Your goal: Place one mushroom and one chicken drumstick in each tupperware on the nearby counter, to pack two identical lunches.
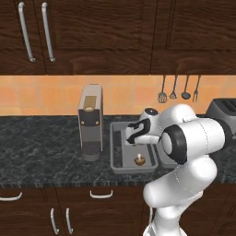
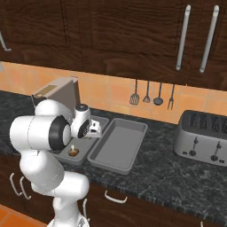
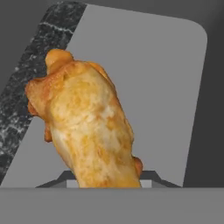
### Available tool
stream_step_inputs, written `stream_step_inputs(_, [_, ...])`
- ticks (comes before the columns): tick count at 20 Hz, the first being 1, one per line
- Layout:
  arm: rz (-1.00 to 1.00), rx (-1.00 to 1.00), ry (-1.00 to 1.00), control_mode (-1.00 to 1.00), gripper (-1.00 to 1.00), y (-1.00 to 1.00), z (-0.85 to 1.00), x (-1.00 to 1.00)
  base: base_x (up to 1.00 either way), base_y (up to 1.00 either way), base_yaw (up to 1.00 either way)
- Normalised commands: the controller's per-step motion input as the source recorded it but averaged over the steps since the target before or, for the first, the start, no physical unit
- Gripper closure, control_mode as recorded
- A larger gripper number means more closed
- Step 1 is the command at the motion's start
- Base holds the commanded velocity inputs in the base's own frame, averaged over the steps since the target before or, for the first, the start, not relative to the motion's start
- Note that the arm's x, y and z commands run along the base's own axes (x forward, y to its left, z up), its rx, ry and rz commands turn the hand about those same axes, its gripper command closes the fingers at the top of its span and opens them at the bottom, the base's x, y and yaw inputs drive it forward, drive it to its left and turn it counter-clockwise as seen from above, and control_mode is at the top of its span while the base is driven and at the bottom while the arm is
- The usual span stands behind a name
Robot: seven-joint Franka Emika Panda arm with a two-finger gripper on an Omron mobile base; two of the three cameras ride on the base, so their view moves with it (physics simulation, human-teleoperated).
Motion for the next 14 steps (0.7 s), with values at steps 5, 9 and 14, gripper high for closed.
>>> stream_step_inputs(5, [0.00,-0.02,0.05,-1.00,-1.00,0.31,-0.28,0.02,0.00,0.00,0.00])
stream_step_inputs(9, [0.00,0.00,-0.01,-1.00,-1.00,0.15,-0.01,-0.12,0.00,0.00,0.00])
stream_step_inputs(14, [0.00,0.00,-0.09,-1.00,-1.00,0.18,0.12,-0.40,0.00,0.00,0.00])
